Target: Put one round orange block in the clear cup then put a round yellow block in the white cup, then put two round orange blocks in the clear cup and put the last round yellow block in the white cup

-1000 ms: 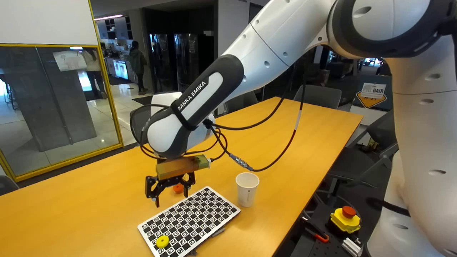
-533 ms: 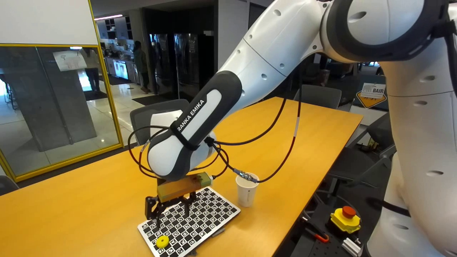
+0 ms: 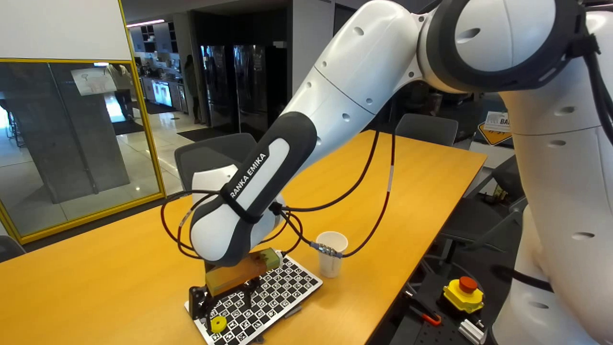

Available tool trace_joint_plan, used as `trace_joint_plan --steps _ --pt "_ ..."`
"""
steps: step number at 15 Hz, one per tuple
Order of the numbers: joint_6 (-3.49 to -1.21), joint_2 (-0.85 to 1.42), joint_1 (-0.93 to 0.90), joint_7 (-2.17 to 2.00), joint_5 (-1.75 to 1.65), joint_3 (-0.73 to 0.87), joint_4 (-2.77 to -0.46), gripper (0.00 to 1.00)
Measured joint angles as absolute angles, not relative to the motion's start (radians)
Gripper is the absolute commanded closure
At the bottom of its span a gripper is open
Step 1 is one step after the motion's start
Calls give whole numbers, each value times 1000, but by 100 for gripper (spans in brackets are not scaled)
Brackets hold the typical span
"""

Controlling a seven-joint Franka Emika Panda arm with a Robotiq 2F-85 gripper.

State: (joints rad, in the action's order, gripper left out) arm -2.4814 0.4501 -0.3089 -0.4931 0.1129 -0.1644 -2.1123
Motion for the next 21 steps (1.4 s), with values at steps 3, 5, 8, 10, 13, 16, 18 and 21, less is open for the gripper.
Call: trace_joint_plan --steps 3,5,8,10,13,16,18,21 --pt "-2516 470 -334 -499 105 -157 -2107 0" --pt "-2533 479 -355 -515 87 -142 -2101 0" --pt "-2543 488 -389 -550 50 -111 -2095 0" --pt "-2544 492 -409 -577 22 -91 -2090 0" --pt "-2544 495 -429 -611 -14 -69 -2084 0" --pt "-2544 497 -437 -627 -29 -62 -2077 0" --pt "-2544 499 -438 -628 -30 -62 -2073 0" --pt "-2544 503 -439 -628 -30 -63 -2067 0"
